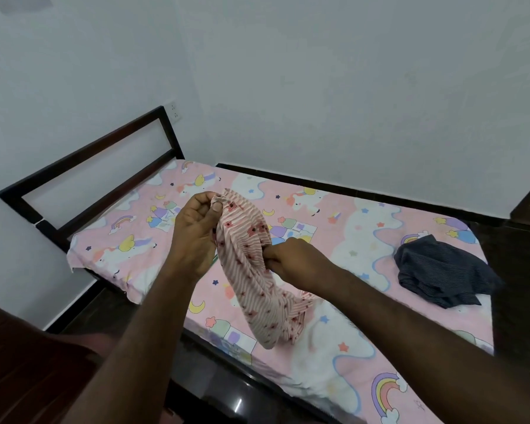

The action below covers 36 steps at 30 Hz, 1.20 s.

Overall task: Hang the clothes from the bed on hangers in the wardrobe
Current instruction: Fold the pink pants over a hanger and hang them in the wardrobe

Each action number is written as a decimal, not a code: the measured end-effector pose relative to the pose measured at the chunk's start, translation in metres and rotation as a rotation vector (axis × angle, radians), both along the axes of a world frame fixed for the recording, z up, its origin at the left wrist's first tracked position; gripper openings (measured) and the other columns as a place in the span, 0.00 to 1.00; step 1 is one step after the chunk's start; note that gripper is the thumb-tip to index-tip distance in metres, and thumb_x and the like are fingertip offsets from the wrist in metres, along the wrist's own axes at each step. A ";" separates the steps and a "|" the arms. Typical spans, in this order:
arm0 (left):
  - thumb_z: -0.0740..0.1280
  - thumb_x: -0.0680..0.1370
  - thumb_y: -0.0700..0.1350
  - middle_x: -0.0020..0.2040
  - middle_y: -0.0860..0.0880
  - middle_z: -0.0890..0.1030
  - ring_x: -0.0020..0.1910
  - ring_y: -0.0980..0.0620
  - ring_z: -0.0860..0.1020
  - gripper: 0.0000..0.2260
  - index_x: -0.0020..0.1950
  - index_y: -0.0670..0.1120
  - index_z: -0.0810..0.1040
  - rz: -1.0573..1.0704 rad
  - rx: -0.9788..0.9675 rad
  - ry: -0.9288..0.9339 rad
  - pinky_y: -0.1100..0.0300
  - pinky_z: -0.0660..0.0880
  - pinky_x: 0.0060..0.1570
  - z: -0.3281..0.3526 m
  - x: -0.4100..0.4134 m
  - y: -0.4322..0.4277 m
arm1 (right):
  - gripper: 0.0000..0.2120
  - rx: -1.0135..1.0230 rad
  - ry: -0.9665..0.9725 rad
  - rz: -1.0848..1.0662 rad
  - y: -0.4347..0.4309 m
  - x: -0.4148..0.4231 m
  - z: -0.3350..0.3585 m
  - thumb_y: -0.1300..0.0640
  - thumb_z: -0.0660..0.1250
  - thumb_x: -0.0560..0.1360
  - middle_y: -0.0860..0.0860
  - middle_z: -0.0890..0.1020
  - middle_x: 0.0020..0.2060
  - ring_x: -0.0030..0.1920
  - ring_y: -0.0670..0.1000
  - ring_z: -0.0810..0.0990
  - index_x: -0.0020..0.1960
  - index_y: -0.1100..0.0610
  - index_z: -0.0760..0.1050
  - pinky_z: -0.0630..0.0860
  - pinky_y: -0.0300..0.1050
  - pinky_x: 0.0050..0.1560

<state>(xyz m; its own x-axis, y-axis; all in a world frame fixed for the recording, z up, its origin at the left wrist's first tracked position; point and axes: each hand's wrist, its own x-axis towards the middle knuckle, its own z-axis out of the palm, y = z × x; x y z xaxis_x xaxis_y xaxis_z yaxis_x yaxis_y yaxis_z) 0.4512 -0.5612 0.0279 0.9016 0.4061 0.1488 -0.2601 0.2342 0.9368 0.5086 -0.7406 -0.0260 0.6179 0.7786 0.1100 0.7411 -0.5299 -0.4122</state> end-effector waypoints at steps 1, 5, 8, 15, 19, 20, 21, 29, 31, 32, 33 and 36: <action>0.58 0.81 0.34 0.42 0.51 0.84 0.42 0.55 0.81 0.07 0.49 0.42 0.74 0.008 -0.020 0.003 0.62 0.80 0.45 -0.001 0.000 0.000 | 0.09 0.019 0.016 0.013 0.003 0.001 -0.002 0.59 0.60 0.79 0.59 0.82 0.38 0.38 0.59 0.78 0.48 0.61 0.78 0.72 0.50 0.36; 0.59 0.82 0.36 0.45 0.49 0.83 0.44 0.54 0.82 0.06 0.51 0.43 0.75 0.038 -0.070 0.021 0.61 0.80 0.46 -0.005 -0.001 0.005 | 0.09 0.084 0.042 0.012 0.006 0.005 -0.006 0.61 0.58 0.80 0.59 0.82 0.38 0.36 0.59 0.78 0.48 0.61 0.76 0.74 0.53 0.38; 0.59 0.82 0.37 0.46 0.49 0.82 0.43 0.54 0.81 0.06 0.51 0.44 0.75 0.119 -0.031 0.052 0.61 0.79 0.45 -0.008 -0.004 0.018 | 0.08 0.293 0.216 -0.084 -0.005 0.010 -0.004 0.60 0.58 0.80 0.54 0.84 0.42 0.37 0.52 0.82 0.50 0.55 0.76 0.77 0.48 0.40; 0.62 0.81 0.36 0.47 0.49 0.82 0.43 0.55 0.79 0.04 0.52 0.44 0.75 0.251 0.118 0.124 0.62 0.76 0.43 -0.022 -0.001 0.036 | 0.07 0.468 0.388 -0.054 -0.029 0.011 0.015 0.65 0.59 0.77 0.50 0.82 0.33 0.38 0.52 0.84 0.43 0.59 0.74 0.77 0.48 0.39; 0.60 0.82 0.36 0.44 0.50 0.82 0.38 0.58 0.80 0.06 0.50 0.45 0.75 0.261 0.102 0.111 0.65 0.77 0.38 -0.016 0.007 0.033 | 0.12 0.355 0.298 0.101 -0.027 0.020 0.033 0.49 0.63 0.77 0.48 0.77 0.32 0.34 0.49 0.76 0.39 0.55 0.70 0.74 0.50 0.40; 0.60 0.82 0.36 0.45 0.49 0.82 0.39 0.57 0.80 0.06 0.50 0.44 0.75 0.264 0.103 0.108 0.65 0.77 0.39 -0.014 0.010 0.032 | 0.14 0.277 0.251 0.141 -0.025 0.020 0.036 0.46 0.66 0.77 0.46 0.73 0.31 0.33 0.46 0.71 0.38 0.52 0.67 0.71 0.47 0.39; 0.60 0.82 0.37 0.46 0.48 0.82 0.41 0.56 0.80 0.06 0.50 0.44 0.75 0.268 0.125 0.110 0.64 0.77 0.41 -0.010 0.013 0.032 | 0.17 0.208 0.202 0.177 -0.022 0.022 0.042 0.46 0.69 0.76 0.45 0.69 0.30 0.32 0.45 0.68 0.37 0.50 0.64 0.68 0.45 0.37; 0.62 0.82 0.41 0.46 0.46 0.79 0.40 0.53 0.75 0.01 0.50 0.47 0.72 0.255 0.463 0.016 0.64 0.74 0.33 0.082 0.062 0.060 | 0.10 0.291 0.154 0.041 -0.011 0.109 0.200 0.61 0.71 0.71 0.50 0.76 0.32 0.33 0.46 0.76 0.40 0.54 0.70 0.78 0.49 0.36; 0.61 0.82 0.42 0.44 0.48 0.77 0.37 0.54 0.74 0.01 0.54 0.46 0.71 0.232 0.525 -0.054 0.65 0.73 0.30 0.141 0.084 0.069 | 0.08 0.379 0.174 0.022 -0.007 0.124 0.265 0.66 0.68 0.74 0.56 0.78 0.37 0.36 0.52 0.78 0.48 0.58 0.71 0.78 0.51 0.37; 0.61 0.83 0.41 0.42 0.48 0.77 0.36 0.55 0.74 0.02 0.53 0.45 0.72 0.197 0.585 -0.065 0.64 0.73 0.30 0.168 0.091 0.071 | 0.07 0.399 0.152 0.005 -0.005 0.128 0.289 0.65 0.67 0.75 0.56 0.78 0.39 0.38 0.52 0.77 0.51 0.59 0.71 0.76 0.50 0.37; 0.60 0.83 0.40 0.39 0.48 0.76 0.34 0.54 0.73 0.04 0.50 0.44 0.73 0.155 0.658 -0.069 0.63 0.72 0.30 0.201 0.098 0.072 | 0.07 0.406 0.117 -0.003 -0.004 0.131 0.318 0.65 0.66 0.76 0.56 0.77 0.40 0.39 0.52 0.76 0.52 0.59 0.70 0.73 0.48 0.36; 0.58 0.82 0.36 0.36 0.44 0.71 0.34 0.49 0.72 0.10 0.41 0.42 0.72 0.154 0.863 -0.011 0.60 0.69 0.32 0.265 0.109 0.064 | 0.08 0.353 0.031 -0.059 0.000 0.131 0.370 0.62 0.64 0.77 0.55 0.76 0.42 0.38 0.50 0.75 0.55 0.59 0.69 0.72 0.40 0.30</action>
